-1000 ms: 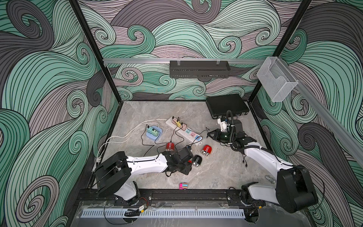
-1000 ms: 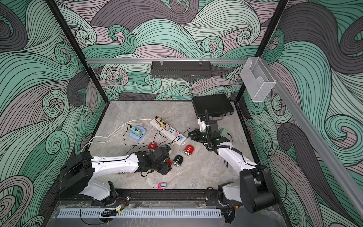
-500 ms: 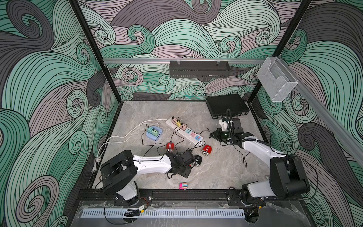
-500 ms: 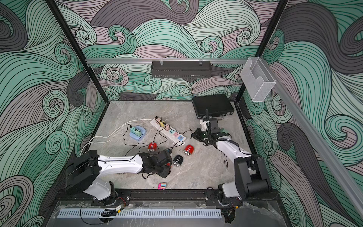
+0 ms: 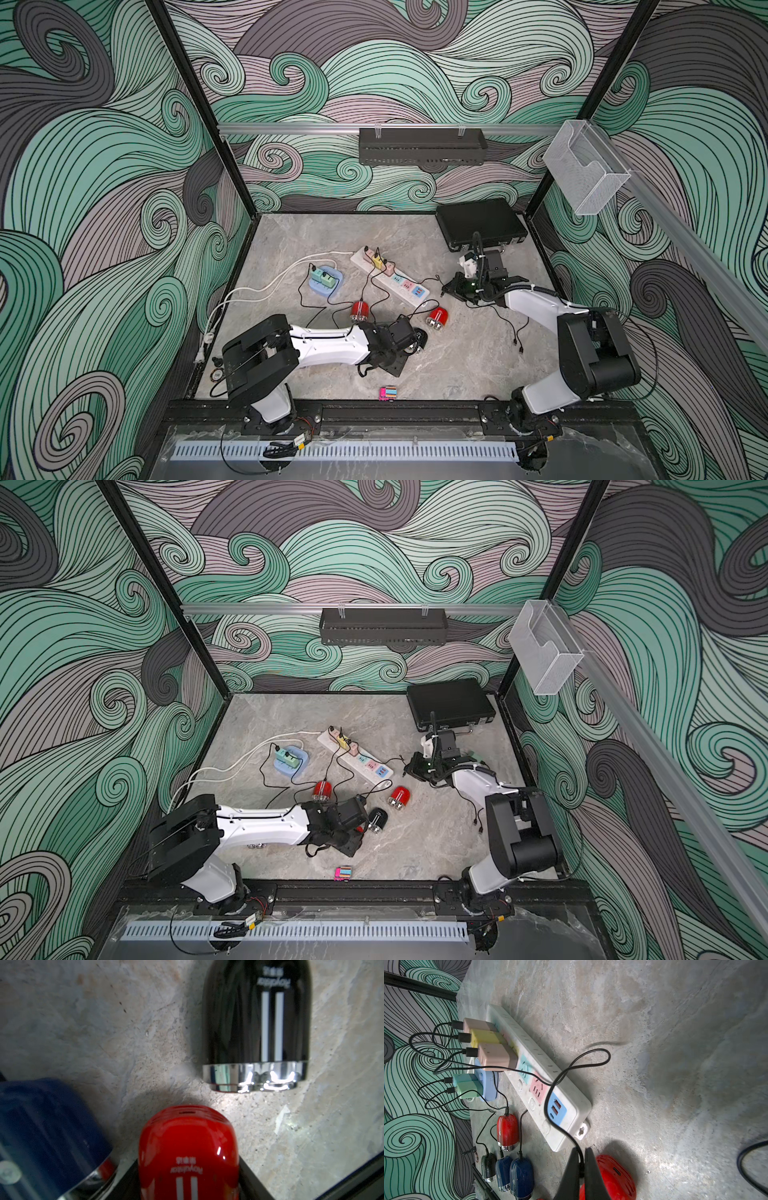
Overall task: Unplug the electric shaver
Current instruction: Place the electric shaver at the center of the board.
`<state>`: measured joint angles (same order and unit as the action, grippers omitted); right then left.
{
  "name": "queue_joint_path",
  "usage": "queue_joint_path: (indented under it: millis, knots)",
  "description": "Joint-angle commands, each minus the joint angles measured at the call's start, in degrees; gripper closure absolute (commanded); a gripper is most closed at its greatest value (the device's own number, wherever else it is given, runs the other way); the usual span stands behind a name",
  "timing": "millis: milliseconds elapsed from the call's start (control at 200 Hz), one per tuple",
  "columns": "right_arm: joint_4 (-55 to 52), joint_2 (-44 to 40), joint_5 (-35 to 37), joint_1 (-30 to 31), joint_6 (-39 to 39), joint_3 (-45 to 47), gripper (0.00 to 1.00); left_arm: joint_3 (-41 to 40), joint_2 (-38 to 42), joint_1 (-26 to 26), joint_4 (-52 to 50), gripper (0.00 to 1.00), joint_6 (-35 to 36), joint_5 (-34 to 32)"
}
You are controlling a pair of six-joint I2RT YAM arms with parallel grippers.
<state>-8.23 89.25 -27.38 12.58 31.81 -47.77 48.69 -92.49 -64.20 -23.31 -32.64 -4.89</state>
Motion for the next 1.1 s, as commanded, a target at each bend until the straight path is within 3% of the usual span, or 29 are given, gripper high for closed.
queue_joint_path:
  millis: [0, 175, 706, 1096]
  knots:
    - [-0.44, 1.36, 0.69, 0.07, -0.92, -0.84, 0.92, 1.86, -1.21, -0.50, -2.39, 0.36, 0.39, -1.59]
    - [-0.36, 2.61, 1.60, 0.62, -1.32, -0.40, 0.92, 2.47, -1.58, -0.81, -3.23, 0.32, 0.30, -1.97]
    - [-0.93, 6.55, 4.34, 2.19, -2.41, -2.46, 0.91, 5.96, 5.13, -0.83, -7.60, 0.31, 0.21, -7.07]
    - [-0.38, 11.02, 4.47, 2.27, -1.88, -5.56, 0.90, 6.80, 8.11, 4.63, -6.10, 0.31, 0.57, -10.23]
